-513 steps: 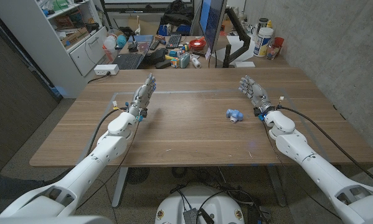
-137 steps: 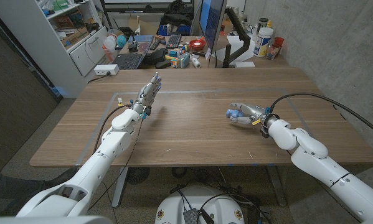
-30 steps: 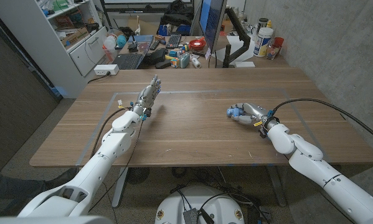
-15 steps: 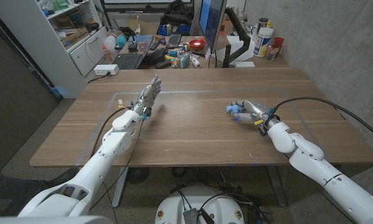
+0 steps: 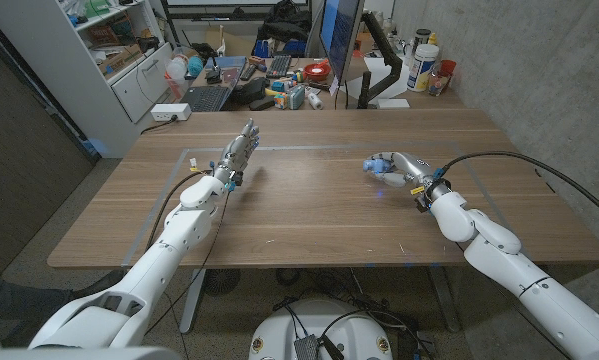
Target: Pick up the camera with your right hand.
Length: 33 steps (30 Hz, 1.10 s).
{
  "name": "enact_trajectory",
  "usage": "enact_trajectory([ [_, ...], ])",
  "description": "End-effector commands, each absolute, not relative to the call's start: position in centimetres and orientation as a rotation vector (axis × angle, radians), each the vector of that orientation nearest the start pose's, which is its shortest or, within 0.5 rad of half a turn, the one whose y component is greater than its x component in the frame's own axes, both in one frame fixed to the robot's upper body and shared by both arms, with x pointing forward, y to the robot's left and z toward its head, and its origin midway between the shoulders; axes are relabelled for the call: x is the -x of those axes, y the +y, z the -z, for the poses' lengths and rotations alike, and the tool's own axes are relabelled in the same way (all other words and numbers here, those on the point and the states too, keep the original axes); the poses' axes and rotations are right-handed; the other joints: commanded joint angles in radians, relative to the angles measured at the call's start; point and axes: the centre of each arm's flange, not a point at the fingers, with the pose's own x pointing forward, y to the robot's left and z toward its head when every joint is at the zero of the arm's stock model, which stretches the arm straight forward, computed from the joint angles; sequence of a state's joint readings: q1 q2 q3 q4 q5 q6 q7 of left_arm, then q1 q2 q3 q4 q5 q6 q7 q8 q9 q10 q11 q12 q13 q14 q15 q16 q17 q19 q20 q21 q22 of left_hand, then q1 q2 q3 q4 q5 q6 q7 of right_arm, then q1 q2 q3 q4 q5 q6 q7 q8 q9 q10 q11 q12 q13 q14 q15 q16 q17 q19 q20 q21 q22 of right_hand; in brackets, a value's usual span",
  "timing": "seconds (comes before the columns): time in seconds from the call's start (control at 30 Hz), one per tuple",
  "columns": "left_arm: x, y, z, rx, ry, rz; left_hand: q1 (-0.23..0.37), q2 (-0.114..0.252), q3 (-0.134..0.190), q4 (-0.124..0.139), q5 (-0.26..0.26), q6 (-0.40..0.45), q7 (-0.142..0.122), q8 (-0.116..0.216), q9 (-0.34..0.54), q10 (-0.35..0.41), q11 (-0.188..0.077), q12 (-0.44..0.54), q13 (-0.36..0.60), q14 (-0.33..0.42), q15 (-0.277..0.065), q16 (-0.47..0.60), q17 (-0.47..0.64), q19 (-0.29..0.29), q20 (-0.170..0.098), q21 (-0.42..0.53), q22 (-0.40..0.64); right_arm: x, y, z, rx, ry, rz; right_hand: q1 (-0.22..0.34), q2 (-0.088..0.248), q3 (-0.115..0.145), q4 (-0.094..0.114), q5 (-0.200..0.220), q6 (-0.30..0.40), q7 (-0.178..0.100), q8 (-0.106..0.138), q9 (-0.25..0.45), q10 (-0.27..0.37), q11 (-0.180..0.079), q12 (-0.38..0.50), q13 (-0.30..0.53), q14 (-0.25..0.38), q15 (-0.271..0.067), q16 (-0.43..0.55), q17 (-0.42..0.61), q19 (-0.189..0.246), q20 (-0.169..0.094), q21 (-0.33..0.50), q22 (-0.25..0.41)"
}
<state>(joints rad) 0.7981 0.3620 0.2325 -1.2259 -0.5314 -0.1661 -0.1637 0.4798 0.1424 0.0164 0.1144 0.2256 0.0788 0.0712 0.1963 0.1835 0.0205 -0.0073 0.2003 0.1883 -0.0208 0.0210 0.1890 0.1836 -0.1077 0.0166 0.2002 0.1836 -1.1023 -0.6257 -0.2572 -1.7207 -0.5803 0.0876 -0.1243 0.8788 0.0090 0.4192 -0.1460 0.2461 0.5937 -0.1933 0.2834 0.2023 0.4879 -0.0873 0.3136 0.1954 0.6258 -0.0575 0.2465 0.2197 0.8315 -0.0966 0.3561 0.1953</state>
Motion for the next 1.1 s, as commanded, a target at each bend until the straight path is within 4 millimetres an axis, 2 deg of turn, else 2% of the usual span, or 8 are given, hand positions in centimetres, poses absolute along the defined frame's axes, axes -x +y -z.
enact_trajectory([
  [0.03,-67.6,28.2,1.8,0.066,-0.543,0.255,0.003,0.003,0.001,0.004,0.002,0.007,0.002,0.003,0.004,0.005,-0.001,0.004,0.005,0.003,0.002,0.003,0.004,-0.005,0.005,0.007,0.002,-56.8,-26.0,3.0,1.134,-0.78,0.081,0.001,0.011,0.003,0.008,-0.003,0.01,0.0,0.005,0.004,0.008,0.003,0.007,0.003,0.013,-0.096,0.004,0.003,0.008,-0.004,0.002,0.001],
  [1.1,-67.0,28.7,1.6,0.064,-0.563,0.253,0.003,0.004,0.002,0.004,0.002,0.008,0.001,0.003,0.004,0.005,-0.001,0.004,0.005,0.003,0.002,0.003,0.004,-0.004,0.006,0.008,0.002,-55.8,-25.2,0.9,1.022,-0.933,0.09,0.003,0.022,-0.004,0.014,-0.017,0.02,0.002,-0.001,0.006,0.024,0.0,0.008,0.003,0.031,-0.108,0.003,0.007,0.015,-0.01,0.005,0.002],
])
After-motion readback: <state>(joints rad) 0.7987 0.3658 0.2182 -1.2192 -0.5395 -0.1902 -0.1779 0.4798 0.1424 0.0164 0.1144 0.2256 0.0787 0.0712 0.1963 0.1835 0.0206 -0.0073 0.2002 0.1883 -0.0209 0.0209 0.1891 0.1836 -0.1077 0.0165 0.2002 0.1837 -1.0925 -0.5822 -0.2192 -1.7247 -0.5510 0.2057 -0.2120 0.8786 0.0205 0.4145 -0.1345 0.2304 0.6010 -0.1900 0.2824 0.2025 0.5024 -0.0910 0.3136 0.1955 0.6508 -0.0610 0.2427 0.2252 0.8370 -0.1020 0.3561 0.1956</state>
